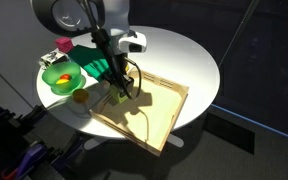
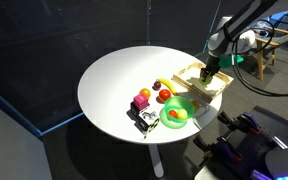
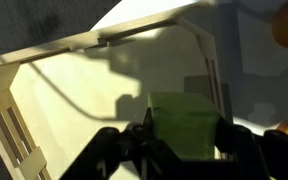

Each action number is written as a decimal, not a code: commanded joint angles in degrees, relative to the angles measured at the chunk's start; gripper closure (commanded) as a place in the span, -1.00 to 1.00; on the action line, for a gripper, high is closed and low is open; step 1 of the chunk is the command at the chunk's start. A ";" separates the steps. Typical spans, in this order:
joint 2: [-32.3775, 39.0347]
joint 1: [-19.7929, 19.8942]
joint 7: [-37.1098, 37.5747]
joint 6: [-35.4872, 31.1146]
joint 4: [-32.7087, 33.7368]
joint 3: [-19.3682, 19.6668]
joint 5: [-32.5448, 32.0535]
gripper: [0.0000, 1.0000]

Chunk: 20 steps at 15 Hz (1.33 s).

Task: Put the smaller yellow plastic fruit in the bowl and then put the yellow block in the crate

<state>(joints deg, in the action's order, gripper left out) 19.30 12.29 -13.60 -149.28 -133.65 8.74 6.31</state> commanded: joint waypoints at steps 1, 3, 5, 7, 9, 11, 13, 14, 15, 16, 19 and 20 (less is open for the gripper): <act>0.09 1.70 -5.93 0.62 1.33 -1.40 -2.62 0.44; -0.06 1.80 -8.12 0.94 1.53 -1.33 -3.95 0.44; -0.24 1.85 -9.47 1.29 1.67 -1.09 -5.32 0.44; -0.46 1.91 -9.97 1.34 1.72 -0.87 -6.69 0.44; -0.61 2.03 -10.07 1.38 1.78 -0.86 -7.53 0.44; -0.09 1.60 -8.11 0.22 1.01 -1.09 -6.90 -0.06; 0.00 1.59 -8.09 0.22 0.92 -1.16 -6.89 -0.06; 0.05 1.59 -8.09 0.22 0.92 -1.20 -6.89 -0.06; 0.07 1.58 -8.08 0.22 0.92 -1.23 -6.89 -0.06; 0.09 1.58 -8.08 0.22 0.92 -1.23 -6.89 -0.06; 0.11 1.58 -8.08 0.22 0.92 -1.24 -6.89 -0.06; 0.11 1.58 -8.08 0.22 0.92 -1.24 -6.89 -0.06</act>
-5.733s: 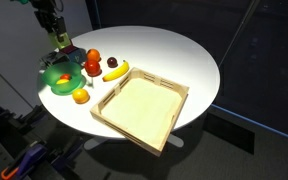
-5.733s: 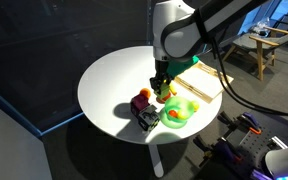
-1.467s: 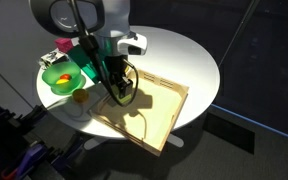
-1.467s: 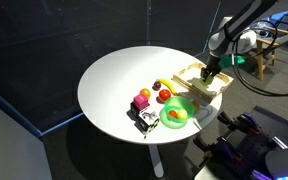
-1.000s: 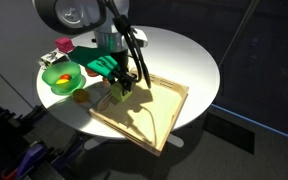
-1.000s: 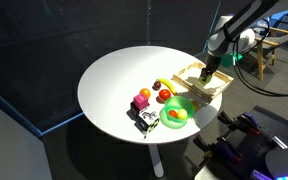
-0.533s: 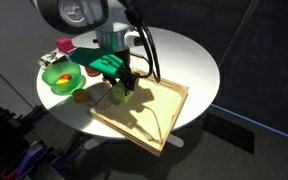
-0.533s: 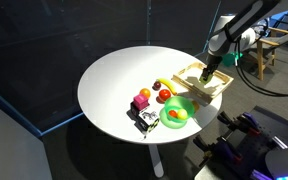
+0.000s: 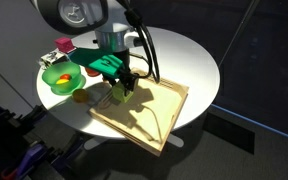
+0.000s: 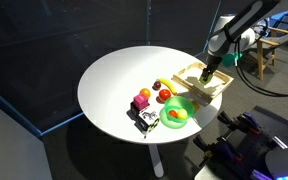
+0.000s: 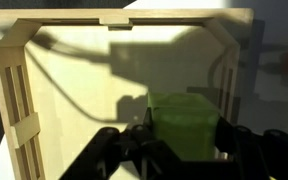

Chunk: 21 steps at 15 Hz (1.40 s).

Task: Put the smaller yellow plastic fruit in the bowl and then put the yellow block in the crate

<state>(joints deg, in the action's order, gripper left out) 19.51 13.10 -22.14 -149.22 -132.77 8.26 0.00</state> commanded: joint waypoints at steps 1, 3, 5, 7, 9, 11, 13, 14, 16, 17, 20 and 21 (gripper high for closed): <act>-0.10 0.78 0.46 0.16 0.04 -0.76 -0.58 0.44; 0.16 0.72 0.97 -0.45 0.25 -0.26 -1.13 0.44; 0.58 0.65 1.49 -1.33 0.41 0.16 -1.57 0.44; 1.20 0.76 1.49 -1.87 0.75 0.42 -1.77 0.44; 2.02 0.96 1.22 -2.49 1.06 0.59 -1.96 0.44; 3.13 1.53 0.39 -2.85 1.50 0.30 -1.63 0.44; 4.54 2.32 -0.41 -2.78 2.25 -0.19 -1.03 0.44; 5.14 2.63 -0.68 -2.75 2.60 -0.35 -0.94 0.44; 6.25 3.98 -2.36 -2.30 3.41 -1.49 0.10 0.44; 6.71 4.43 -2.72 -2.34 3.74 -1.84 0.10 0.44; 8.18 6.76 -5.04 -2.40 4.87 -3.92 0.94 0.44; 8.65 7.35 -5.62 -2.50 5.20 -4.43 1.00 0.44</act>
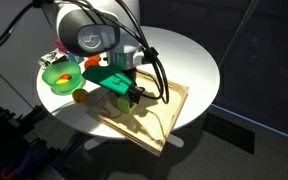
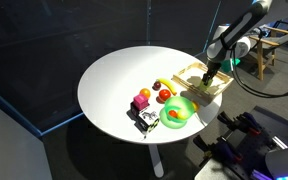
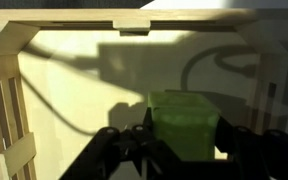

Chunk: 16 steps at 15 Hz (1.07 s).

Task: Put the smaller yellow plastic fruit in the bowl and then put the yellow block in the crate

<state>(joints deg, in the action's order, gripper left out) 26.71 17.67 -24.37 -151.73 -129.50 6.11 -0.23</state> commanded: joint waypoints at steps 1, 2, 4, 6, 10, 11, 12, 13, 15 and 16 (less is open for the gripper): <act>1.84 3.42 -4.11 -0.05 2.19 -2.90 1.39 0.44; 2.17 3.86 -4.46 -0.19 2.37 -3.27 1.35 0.44; 2.74 4.44 -4.97 -0.66 2.61 -3.80 1.22 0.35; 3.11 4.71 -5.26 -1.05 2.74 -4.09 1.03 -0.53; 3.33 4.93 -5.36 -1.39 2.77 -4.59 0.97 -0.99; 3.03 5.10 -5.61 -1.13 2.64 -4.87 1.16 -1.00; 2.71 5.26 -5.86 -0.98 2.48 -5.16 1.36 -1.00; 2.39 5.41 -6.14 -0.80 2.34 -5.46 1.55 -1.00; 1.81 5.81 -6.77 -0.56 2.11 -6.14 2.08 -1.00; 1.51 5.99 -7.02 -0.33 2.03 -6.45 2.46 -1.00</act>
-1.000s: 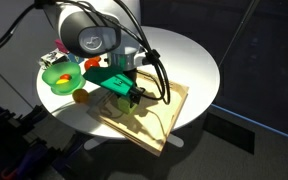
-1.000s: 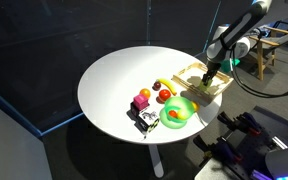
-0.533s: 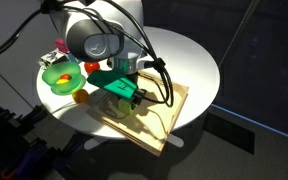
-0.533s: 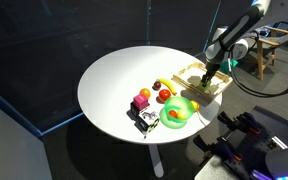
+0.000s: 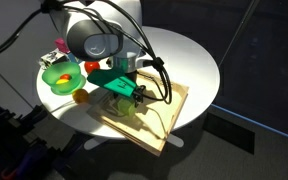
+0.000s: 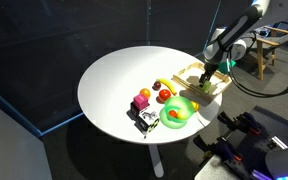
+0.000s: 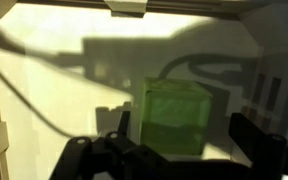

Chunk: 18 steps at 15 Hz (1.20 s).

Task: Put the smaller yellow plastic fruit in the bowl and then put the yellow block in the crate

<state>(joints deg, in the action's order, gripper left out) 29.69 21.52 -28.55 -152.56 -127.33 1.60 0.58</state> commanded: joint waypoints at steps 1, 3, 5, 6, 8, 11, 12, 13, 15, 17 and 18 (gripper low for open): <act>-1.83 2.11 -2.67 0.73 -0.22 -2.00 1.76 -1.00; -2.42 1.98 -2.36 1.05 -0.26 -1.91 1.75 -1.00; -3.05 1.52 -1.80 1.34 -0.25 -1.44 1.39 -1.00; -3.47 1.27 -1.59 1.54 -0.32 -1.22 1.18 -1.00; -4.32 0.91 -1.27 1.84 -0.51 -0.95 0.99 -1.00; -5.82 0.21 -0.47 2.63 -0.95 -0.58 0.84 -1.00; -6.26 -0.08 -0.06 2.95 -1.05 -0.38 0.76 -1.00; -6.77 -0.60 0.67 3.60 -1.15 -0.03 0.50 -1.00; -7.72 -1.67 2.17 4.74 -1.32 0.63 0.05 -1.00; -8.57 -3.21 3.93 5.78 -1.45 1.57 -0.78 -1.00; -8.93 -4.07 5.01 6.17 -1.51 2.01 -1.19 -1.00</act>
<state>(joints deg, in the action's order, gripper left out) 23.51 20.03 -27.01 -148.30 -127.57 1.86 0.85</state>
